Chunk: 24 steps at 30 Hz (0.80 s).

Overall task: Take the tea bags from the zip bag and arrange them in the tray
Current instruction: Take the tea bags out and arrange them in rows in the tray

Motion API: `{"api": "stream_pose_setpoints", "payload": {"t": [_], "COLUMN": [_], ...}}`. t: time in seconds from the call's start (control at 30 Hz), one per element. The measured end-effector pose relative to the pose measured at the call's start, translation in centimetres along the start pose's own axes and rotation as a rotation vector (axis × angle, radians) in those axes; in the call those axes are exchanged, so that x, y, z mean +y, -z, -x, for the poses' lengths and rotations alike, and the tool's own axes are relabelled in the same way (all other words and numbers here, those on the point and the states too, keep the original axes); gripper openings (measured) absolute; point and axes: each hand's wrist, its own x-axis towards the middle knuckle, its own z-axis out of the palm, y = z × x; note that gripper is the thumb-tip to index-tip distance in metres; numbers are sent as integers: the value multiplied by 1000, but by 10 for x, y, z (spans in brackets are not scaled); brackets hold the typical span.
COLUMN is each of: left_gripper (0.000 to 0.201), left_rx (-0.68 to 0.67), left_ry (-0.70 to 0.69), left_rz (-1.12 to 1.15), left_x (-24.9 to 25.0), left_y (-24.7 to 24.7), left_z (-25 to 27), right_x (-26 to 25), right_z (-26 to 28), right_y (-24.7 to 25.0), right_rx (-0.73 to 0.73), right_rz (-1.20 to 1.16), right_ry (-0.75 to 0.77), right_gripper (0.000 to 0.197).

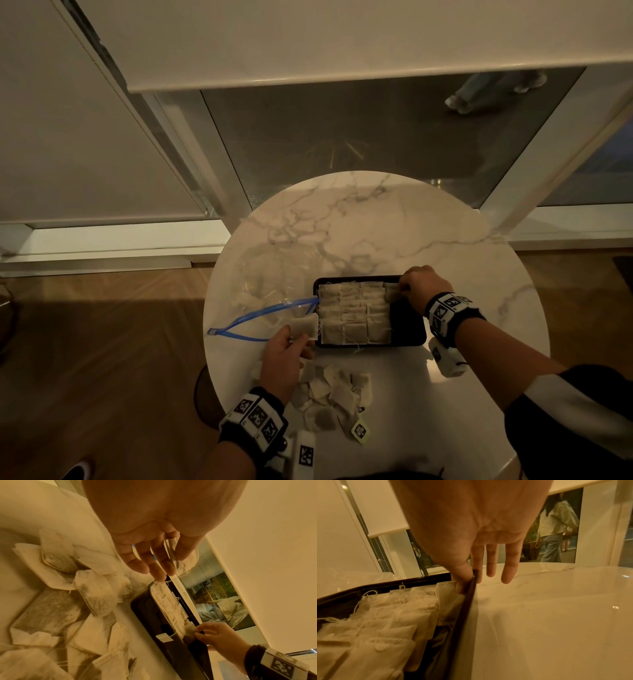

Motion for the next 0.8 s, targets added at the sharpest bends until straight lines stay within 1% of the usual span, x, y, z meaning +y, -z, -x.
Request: {"api": "stream_pose_setpoints", "payload": {"t": [0.2,0.37,0.6,0.7,0.73,0.8], "left_gripper": [16,14,14,13,13,12], "left_rx": [4,-1,-2,-2,-4,-15], "left_ry": [15,11,8,-6,-12,-26], "left_rz": [-9,-25,-31,-50,-61,-84], "left_x": [-3,-4,-6,-6,-5,-2], "left_y": [-1,-2,-3,-3,-4,-6], "left_z": [0,0,0,0,0,0], "right_x": [-9,-10,-9,-6,-5,-5], "right_z": [-5,-6,-6,-1,2,13], "right_y": [9,7,3,3,4,5], "right_rx": [-65,-81,-75,-3,53,226], "right_rz": [-9,11,16,-41,-83,-200], "right_ry": [-71,-63,-29,-16,-19,-38], "right_gripper": [27,30,26,23,23,23]}}
